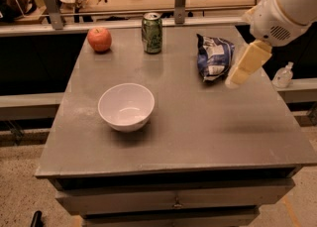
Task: Place blue chip bag into white bowl
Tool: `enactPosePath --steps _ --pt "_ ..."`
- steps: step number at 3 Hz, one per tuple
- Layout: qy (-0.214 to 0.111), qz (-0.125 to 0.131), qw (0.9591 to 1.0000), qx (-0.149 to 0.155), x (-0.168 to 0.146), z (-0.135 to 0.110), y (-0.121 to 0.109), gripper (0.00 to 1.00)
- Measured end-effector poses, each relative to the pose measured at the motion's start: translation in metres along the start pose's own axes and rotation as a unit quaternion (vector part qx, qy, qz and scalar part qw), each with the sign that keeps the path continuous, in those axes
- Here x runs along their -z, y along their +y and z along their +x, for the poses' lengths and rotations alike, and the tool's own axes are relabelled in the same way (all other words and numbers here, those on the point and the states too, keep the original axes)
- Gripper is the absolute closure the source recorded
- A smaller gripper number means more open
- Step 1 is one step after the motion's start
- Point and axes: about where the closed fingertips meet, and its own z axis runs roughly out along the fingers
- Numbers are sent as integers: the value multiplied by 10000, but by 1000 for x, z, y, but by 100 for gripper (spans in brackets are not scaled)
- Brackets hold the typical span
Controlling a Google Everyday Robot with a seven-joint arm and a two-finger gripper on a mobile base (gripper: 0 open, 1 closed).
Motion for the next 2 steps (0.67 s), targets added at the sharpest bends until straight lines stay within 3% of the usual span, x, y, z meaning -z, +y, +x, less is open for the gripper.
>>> enactPosePath --steps 2 --pt "62 50 9999 -125 -49 -2 -26 0"
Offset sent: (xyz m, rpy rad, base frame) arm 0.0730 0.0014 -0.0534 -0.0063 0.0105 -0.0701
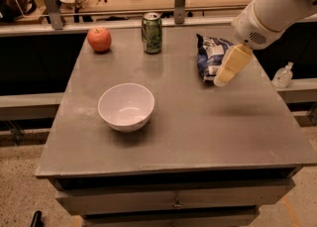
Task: Place blue chip bag into white bowl
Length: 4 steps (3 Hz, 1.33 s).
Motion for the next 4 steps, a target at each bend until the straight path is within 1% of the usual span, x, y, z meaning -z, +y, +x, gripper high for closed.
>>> enactPosePath --steps 1,2,3,4 --pt "51 4 9999 -116 -19 7 -13 15" --pt "122 -58 9999 -52 -38 8 -20 35" --pt "388 -226 9990 91 -70 19 -30 67" --pt "499 -281 9981 214 -81 20 -33 90"
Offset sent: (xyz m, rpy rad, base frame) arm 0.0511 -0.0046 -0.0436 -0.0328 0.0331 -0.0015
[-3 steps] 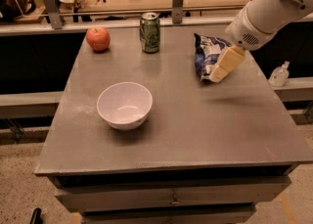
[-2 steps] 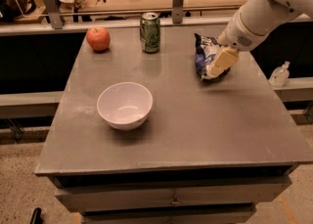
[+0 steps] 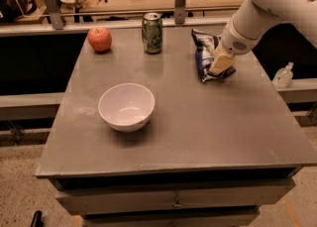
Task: Place blue chip bag into white bowl
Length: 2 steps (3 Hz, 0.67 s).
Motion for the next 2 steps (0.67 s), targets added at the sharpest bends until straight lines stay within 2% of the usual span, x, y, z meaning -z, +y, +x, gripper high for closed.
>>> enactPosePath --steps 1,2 --pt "-147 200 9995 200 25 -17 -7 100" --pt "-332 665 9959 510 66 -40 -19 100"
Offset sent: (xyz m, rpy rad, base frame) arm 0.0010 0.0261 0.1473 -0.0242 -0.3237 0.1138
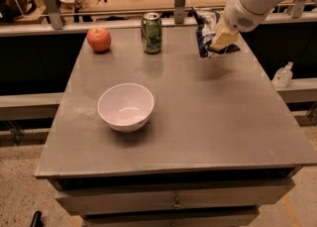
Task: Place blue chip bag into white bowl
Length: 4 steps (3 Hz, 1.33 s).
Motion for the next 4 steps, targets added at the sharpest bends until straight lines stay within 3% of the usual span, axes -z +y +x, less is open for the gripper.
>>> enactPosePath --steps 1,2,3,4 --pt "-262 359 9987 266 31 -26 -11 100" --pt "-912 250 9932 680 46 -69 -4 100" --pt "-1920 -176 9727 1291 61 -129 28 100" --pt "-2642 -614 9461 1770 78 -170 67 100"
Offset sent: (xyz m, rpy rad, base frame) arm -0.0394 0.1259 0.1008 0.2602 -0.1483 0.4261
